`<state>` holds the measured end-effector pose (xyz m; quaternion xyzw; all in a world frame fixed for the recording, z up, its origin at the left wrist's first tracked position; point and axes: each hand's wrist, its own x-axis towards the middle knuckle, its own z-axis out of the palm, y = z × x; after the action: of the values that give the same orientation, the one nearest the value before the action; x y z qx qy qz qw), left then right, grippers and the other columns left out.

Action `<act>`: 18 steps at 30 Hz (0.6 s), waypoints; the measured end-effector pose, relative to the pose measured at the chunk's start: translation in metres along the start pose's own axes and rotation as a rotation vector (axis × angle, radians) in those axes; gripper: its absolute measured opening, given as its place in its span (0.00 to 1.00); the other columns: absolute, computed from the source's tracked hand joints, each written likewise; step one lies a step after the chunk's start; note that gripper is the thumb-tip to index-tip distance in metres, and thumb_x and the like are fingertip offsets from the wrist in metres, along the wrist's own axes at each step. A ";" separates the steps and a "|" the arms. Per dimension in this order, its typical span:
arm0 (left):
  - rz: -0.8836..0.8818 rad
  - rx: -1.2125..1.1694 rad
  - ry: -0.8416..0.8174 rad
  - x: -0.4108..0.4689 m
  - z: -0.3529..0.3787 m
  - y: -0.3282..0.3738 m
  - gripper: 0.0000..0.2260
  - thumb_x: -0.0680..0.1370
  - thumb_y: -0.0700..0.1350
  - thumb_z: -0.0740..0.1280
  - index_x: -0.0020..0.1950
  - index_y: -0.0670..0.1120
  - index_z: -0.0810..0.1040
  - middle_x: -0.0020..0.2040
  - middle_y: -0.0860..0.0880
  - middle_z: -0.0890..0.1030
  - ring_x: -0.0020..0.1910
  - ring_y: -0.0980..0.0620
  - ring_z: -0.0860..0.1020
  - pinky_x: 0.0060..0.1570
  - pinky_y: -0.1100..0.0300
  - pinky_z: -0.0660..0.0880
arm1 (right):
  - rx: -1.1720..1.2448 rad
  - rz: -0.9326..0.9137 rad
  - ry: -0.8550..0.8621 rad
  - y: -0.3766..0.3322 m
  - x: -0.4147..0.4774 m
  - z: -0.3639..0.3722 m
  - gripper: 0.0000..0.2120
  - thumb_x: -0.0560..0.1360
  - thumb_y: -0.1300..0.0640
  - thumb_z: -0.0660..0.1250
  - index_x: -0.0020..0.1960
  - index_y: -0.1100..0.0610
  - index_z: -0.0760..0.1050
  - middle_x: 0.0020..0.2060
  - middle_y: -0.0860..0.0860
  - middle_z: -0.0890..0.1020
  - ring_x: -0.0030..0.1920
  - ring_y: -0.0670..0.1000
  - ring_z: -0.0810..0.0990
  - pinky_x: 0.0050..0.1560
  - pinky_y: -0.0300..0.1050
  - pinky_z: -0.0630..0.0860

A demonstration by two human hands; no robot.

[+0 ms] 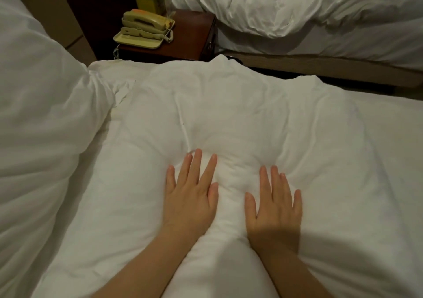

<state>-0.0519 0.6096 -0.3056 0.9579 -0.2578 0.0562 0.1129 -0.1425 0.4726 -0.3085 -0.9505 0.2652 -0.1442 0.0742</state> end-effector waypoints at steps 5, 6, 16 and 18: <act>0.008 0.020 0.032 0.004 0.022 -0.001 0.24 0.79 0.53 0.51 0.76 0.53 0.58 0.75 0.45 0.64 0.73 0.46 0.63 0.68 0.46 0.50 | 0.004 0.009 -0.036 0.002 0.004 0.016 0.26 0.80 0.43 0.47 0.74 0.54 0.60 0.70 0.56 0.70 0.70 0.55 0.66 0.69 0.55 0.55; 0.002 0.018 0.027 0.004 0.022 -0.001 0.24 0.79 0.53 0.51 0.76 0.53 0.59 0.75 0.45 0.64 0.73 0.46 0.62 0.68 0.46 0.50 | 0.005 0.008 -0.042 0.001 0.001 0.016 0.27 0.79 0.44 0.49 0.74 0.54 0.60 0.70 0.56 0.70 0.70 0.56 0.67 0.70 0.55 0.55; 0.103 -0.307 -0.321 -0.157 -0.066 -0.001 0.33 0.67 0.71 0.23 0.72 0.67 0.39 0.75 0.61 0.42 0.72 0.64 0.38 0.70 0.60 0.36 | 0.200 -0.006 -0.450 -0.023 -0.134 -0.070 0.24 0.73 0.33 0.31 0.68 0.33 0.31 0.72 0.35 0.37 0.76 0.42 0.40 0.72 0.42 0.35; 0.143 -0.220 -0.314 -0.173 -0.064 -0.013 0.30 0.74 0.68 0.29 0.74 0.64 0.46 0.77 0.57 0.49 0.75 0.59 0.47 0.71 0.55 0.41 | 0.092 -0.053 -0.475 -0.021 -0.151 -0.076 0.29 0.66 0.33 0.22 0.66 0.34 0.26 0.72 0.36 0.35 0.77 0.45 0.40 0.73 0.45 0.36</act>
<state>-0.1972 0.7197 -0.2751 0.9161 -0.3442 -0.1144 0.1711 -0.2800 0.5649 -0.2673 -0.9599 0.2084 0.0697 0.1741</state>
